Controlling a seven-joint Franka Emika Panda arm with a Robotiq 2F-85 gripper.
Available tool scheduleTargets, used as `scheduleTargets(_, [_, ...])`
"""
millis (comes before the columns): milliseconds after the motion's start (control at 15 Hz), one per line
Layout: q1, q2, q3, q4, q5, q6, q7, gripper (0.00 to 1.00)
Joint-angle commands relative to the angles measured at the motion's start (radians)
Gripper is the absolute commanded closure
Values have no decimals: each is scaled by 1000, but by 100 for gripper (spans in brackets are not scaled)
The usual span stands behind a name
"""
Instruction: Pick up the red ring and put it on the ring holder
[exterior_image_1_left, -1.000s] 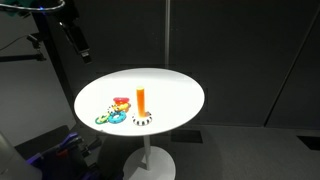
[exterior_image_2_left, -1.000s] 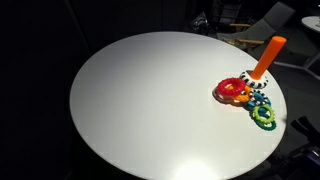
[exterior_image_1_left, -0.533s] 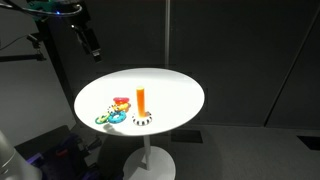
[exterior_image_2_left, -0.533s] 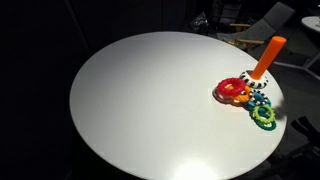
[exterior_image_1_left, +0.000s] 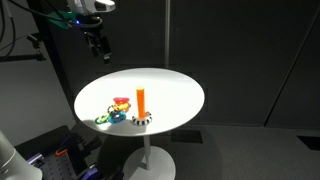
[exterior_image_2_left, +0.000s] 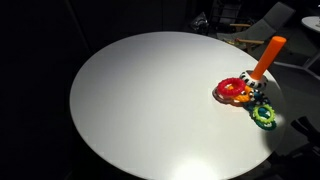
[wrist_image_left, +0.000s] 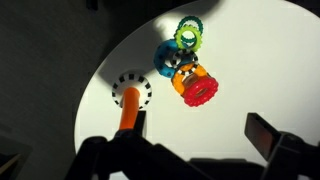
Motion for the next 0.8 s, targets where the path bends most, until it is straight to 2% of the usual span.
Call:
scheduleTargets(0, [28,129,22,82,28,-2,9,0])
scheduleTargets(400, [63,265,66,121,-1,32,-17,0])
scheduleTargets(733, [72,279,74,97,10,61,-13,0])
